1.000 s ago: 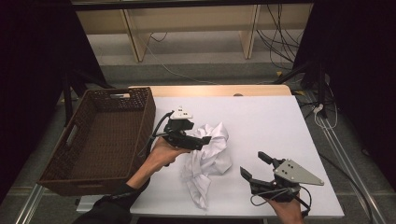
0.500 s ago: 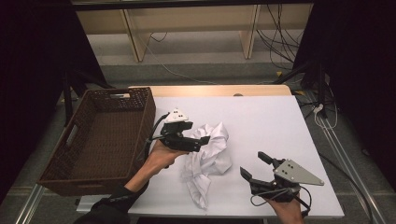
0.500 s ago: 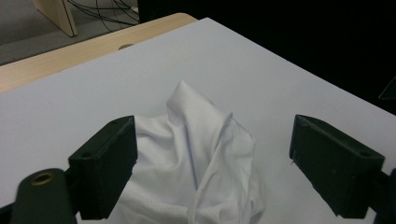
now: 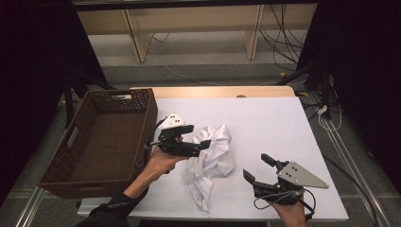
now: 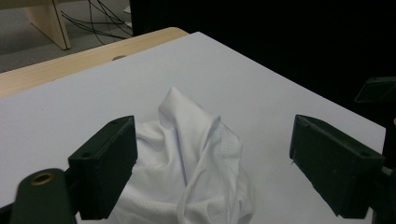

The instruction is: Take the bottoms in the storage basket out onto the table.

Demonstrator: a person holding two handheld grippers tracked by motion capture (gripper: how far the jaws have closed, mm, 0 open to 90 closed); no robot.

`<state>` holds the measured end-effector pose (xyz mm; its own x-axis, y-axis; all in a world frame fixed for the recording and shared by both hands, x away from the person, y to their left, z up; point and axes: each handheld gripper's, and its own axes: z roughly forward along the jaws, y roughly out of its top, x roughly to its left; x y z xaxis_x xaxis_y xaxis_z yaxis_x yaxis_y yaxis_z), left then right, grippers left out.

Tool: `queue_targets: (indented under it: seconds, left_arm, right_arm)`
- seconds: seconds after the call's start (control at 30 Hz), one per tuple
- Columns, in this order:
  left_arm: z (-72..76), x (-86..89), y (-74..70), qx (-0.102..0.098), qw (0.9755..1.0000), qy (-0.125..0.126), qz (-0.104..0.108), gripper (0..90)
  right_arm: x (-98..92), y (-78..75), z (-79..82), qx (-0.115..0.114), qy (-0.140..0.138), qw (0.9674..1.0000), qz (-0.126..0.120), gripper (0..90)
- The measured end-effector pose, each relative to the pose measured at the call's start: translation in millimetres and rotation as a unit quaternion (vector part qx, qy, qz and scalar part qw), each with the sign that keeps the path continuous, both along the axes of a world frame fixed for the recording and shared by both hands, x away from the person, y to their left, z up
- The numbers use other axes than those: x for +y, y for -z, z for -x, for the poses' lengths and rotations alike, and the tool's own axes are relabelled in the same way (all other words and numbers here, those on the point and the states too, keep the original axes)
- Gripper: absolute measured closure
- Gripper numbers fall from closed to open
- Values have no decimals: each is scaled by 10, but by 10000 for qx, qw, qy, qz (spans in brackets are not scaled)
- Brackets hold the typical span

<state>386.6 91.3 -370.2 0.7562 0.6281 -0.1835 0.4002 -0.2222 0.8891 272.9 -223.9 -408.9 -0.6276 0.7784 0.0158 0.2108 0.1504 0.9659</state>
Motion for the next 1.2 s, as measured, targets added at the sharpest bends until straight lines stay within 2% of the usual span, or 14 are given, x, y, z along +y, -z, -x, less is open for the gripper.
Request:
queue_targets:
  seconds: [0.3, 0.63, 0.93, 1.0, 1.07, 1.2]
  left_arm:
    - [62, 38, 18, -68, 10000, -10, 35, 152]
    - [140, 114, -1, -261, 9993, -71, 261, 153]
    - [261, 211, 88, -419, 9985, -82, 344, 152]
    - [278, 233, 97, -376, 9984, -98, 408, 152]
    - [286, 265, 85, -249, 9979, -68, 600, 152]
    - [319, 295, 54, -368, 9971, -78, 661, 153]
  right_arm:
    - [15, 0, 5, -9, -18, 10000, -11, 234]
    - [9, -5, 10, -12, -19, 10000, -28, 233]
    - [6, -6, 11, -9, -18, 10000, -47, 232]
    - [8, -6, 11, -2, -20, 10000, -39, 233]
    - [12, -4, 9, -15, -25, 10000, -47, 233]
    - [12, -1, 8, 16, -22, 10000, -35, 232]
